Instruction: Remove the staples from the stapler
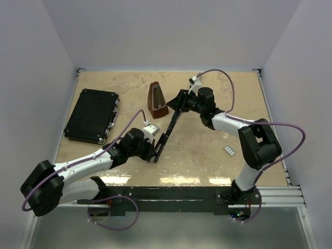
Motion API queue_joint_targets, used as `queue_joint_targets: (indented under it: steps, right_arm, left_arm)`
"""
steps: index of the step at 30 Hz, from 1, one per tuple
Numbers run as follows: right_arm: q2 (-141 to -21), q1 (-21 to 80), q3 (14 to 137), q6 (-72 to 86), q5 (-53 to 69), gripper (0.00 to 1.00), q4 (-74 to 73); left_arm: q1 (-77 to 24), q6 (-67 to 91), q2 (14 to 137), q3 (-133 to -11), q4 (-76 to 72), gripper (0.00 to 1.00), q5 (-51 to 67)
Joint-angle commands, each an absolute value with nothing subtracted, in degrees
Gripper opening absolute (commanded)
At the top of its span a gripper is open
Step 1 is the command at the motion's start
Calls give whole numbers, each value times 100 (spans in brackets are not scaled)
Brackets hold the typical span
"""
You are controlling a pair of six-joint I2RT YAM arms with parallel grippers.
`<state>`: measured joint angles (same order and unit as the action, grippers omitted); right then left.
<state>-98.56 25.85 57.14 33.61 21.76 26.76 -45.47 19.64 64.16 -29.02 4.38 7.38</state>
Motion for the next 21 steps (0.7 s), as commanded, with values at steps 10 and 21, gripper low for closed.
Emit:
queue_joint_targets:
  steps: [10, 21]
  right_arm:
    - [-10573, 2566, 6082, 4087, 2338, 55, 3393]
    - [-10609, 2566, 5924, 4017, 2417, 54, 3410]
  left_arm:
    - [-5342, 379, 7233, -4226, -318, 0, -1630]
    - [-5968, -88, 7550, -4368, -475, 0, -3542]
